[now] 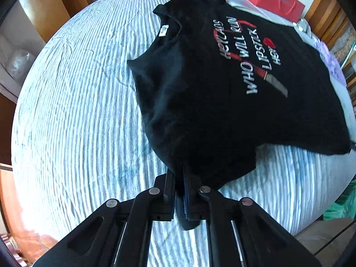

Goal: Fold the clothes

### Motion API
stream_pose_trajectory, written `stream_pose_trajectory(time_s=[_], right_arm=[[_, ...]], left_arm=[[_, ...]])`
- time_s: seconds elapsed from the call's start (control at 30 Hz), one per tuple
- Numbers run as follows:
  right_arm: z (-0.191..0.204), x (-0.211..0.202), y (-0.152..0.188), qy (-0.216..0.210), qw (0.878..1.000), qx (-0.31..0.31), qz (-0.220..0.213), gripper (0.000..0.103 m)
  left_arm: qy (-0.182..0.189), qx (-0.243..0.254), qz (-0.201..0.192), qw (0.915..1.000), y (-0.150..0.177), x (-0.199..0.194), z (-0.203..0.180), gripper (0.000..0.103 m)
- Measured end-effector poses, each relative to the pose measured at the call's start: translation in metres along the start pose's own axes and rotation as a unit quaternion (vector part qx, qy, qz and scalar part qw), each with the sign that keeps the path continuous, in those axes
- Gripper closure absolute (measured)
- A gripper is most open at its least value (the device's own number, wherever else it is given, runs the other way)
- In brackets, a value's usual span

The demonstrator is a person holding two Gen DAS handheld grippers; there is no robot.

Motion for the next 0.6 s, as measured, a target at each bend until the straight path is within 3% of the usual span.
stream_pose_trajectory(time_s=[0.03, 0.1, 0.17, 0.4, 0.6], right_arm=[[-0.003, -0.003, 0.0, 0.001, 1.0, 0.001, -0.006, 0.06], [-0.007, -0.009, -0.001, -0.008, 1.0, 0.003, -0.018, 0.059], [-0.008, -0.013, 0.001, -0.014, 1.0, 0.0, -0.025, 0.059], [-0.004, -0.022, 0.027, -0.027, 0.998, 0.014, -0.046, 0.058], [0.0, -0.017, 0.038, -0.021, 0.998, 0.027, -0.05, 0.058]], left_arm=[[0.005, -0.002, -0.007, 1.0, -0.005, -0.001, 0.0, 0.095], [0.005, 0.001, -0.019, 0.9998, -0.014, -0.004, 0.002, 0.075], [0.009, 0.01, -0.02, 0.9997, -0.017, -0.001, 0.001, 0.062], [0.045, 0.045, 0.005, 0.9979, 0.008, 0.016, -0.002, 0.062], [0.015, 0.072, 0.003, 0.9973, 0.027, 0.016, 0.011, 0.062]])
Point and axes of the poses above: each gripper's, at about its wrist camera, not at the fingertips, and x roughly the way its jaws point, z to its left, y to its underside, the point moved 8 cm from there along x, roughly the way its jaws point, and after that the axes turned 8 degrees about x, right-handed, at the moved point
